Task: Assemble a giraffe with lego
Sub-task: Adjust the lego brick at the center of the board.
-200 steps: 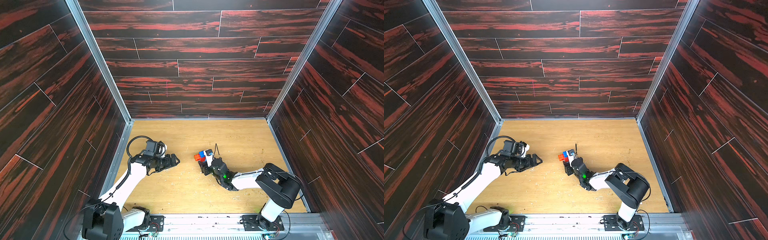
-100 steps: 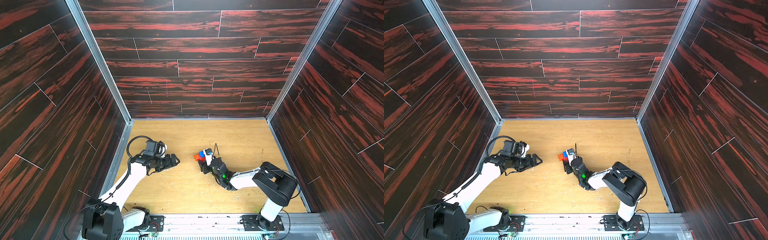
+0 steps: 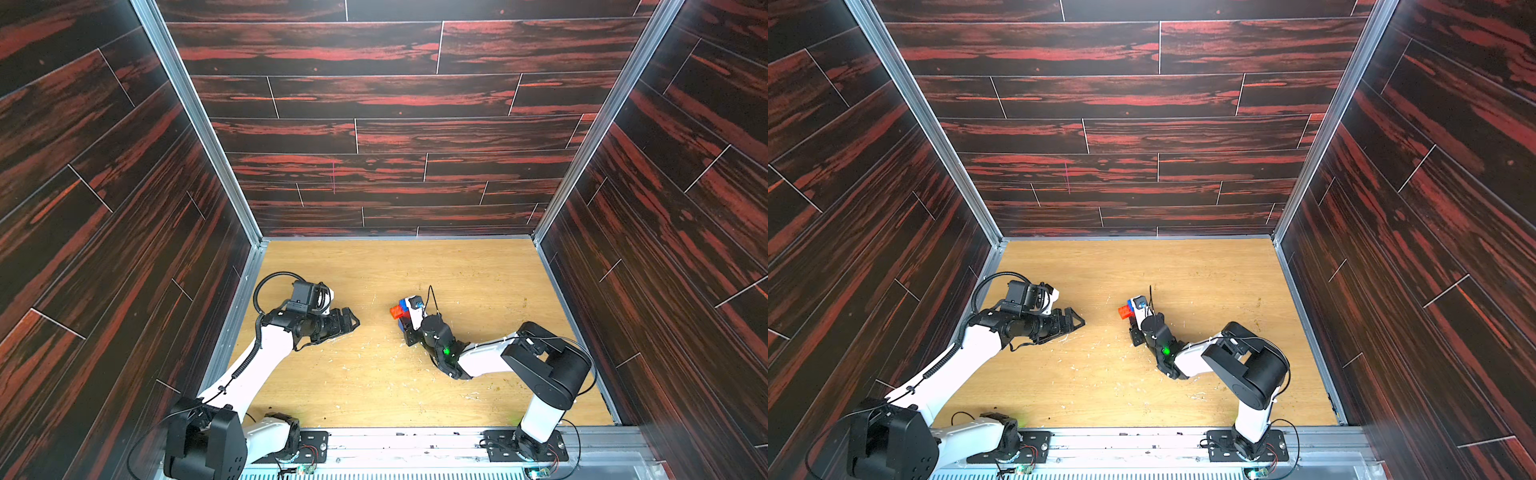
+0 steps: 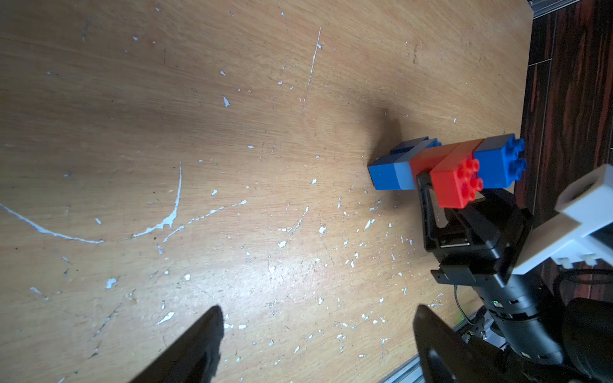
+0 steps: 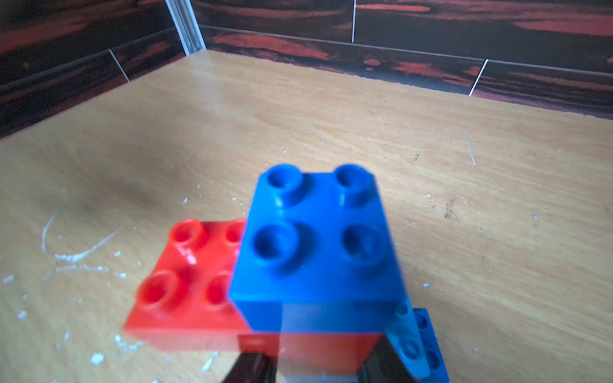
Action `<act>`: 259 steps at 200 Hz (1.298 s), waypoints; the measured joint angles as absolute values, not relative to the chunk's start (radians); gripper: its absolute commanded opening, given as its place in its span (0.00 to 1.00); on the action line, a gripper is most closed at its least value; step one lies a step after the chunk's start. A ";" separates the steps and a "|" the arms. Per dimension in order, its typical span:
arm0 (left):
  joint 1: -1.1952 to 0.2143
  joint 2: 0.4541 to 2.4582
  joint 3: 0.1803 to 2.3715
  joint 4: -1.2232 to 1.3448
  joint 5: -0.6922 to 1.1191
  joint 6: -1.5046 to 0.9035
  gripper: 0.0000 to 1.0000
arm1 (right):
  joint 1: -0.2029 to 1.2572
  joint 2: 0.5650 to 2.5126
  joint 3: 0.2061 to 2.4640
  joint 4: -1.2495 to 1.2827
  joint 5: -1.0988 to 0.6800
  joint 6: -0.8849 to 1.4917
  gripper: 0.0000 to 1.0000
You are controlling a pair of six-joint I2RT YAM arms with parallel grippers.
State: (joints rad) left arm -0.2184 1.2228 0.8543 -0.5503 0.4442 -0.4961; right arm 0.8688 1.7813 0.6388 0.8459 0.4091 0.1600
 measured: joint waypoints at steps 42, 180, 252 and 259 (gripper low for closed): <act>-0.218 1.223 0.854 -0.550 0.444 -0.496 0.91 | 0.868 1.696 0.696 0.625 0.408 0.168 0.27; -0.219 1.187 0.854 -0.600 0.425 -0.493 0.90 | 0.867 1.790 1.554 -0.787 0.379 0.454 0.21; -0.223 1.150 0.854 -0.606 0.428 -0.493 0.90 | 0.838 1.932 1.703 -1.129 0.282 0.603 0.18; -0.223 1.145 0.853 -0.606 0.428 -0.493 0.90 | 0.830 1.940 1.703 -1.140 0.266 0.611 0.17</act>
